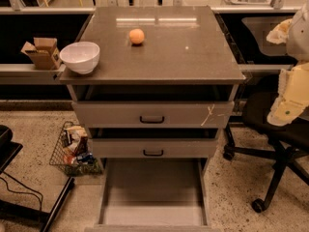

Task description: Place orange into bottom drawer

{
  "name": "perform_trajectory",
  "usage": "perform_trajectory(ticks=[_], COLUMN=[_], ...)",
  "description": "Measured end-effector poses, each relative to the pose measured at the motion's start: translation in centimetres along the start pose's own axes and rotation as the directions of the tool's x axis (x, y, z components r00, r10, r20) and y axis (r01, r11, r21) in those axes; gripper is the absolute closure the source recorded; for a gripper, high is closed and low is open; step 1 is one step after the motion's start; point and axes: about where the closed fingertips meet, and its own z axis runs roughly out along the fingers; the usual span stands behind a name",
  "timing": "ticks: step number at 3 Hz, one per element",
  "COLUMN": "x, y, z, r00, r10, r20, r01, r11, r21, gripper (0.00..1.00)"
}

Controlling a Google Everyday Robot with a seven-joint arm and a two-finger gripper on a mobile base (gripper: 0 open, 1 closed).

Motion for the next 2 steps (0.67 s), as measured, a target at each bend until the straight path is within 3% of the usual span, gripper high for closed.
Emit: perform_trajectory(ticks=[1,2], x=[-0.5,-2.1], y=[-3.8,-7.7], z=[1.4,3.2], r00=[0.99,0.95], r10=[0.005,0.036], r20=[0.14,0.309], r01=[-0.012,-0.058], r11=[0.9987,0.9963], r21=[0.05,0.063], gripper=[0.0,0.0])
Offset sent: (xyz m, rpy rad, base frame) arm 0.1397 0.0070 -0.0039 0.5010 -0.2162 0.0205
